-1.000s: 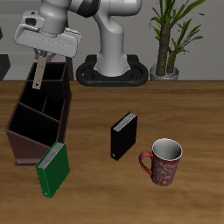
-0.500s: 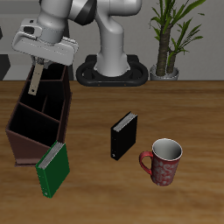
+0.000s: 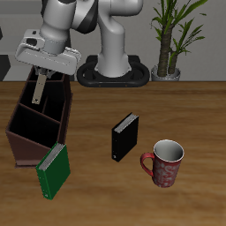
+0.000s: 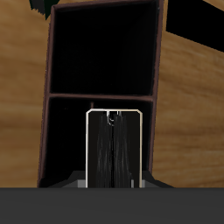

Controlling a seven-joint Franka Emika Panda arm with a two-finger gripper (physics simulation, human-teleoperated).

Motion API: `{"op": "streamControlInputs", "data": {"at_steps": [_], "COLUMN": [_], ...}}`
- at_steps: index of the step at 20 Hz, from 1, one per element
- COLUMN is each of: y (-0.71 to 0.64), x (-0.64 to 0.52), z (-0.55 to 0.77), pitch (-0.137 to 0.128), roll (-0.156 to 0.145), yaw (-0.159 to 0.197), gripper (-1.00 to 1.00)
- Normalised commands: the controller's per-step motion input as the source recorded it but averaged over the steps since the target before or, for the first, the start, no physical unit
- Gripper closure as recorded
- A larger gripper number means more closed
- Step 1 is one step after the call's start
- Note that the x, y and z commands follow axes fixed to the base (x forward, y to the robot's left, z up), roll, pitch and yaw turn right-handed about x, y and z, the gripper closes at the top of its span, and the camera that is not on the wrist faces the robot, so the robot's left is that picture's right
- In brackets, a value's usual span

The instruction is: Place the yellow book into the right desk caddy's back compartment

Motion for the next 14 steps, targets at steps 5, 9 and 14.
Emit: {"op": "streamControlInputs", "data": {"at_steps": [5,9,14], "y": [-0.07,-0.12,-0.12], "x": [0.05,0.01,0.01], "z": [-0.23,-0.21,-0.24], "pitch": [0.024,0.023,0.040], "roll": [-0.014,-0.022,-0.045], "yaw": [-0.015,-0.017,-0.013], "gripper": [1.00,1.00,1.00]}}
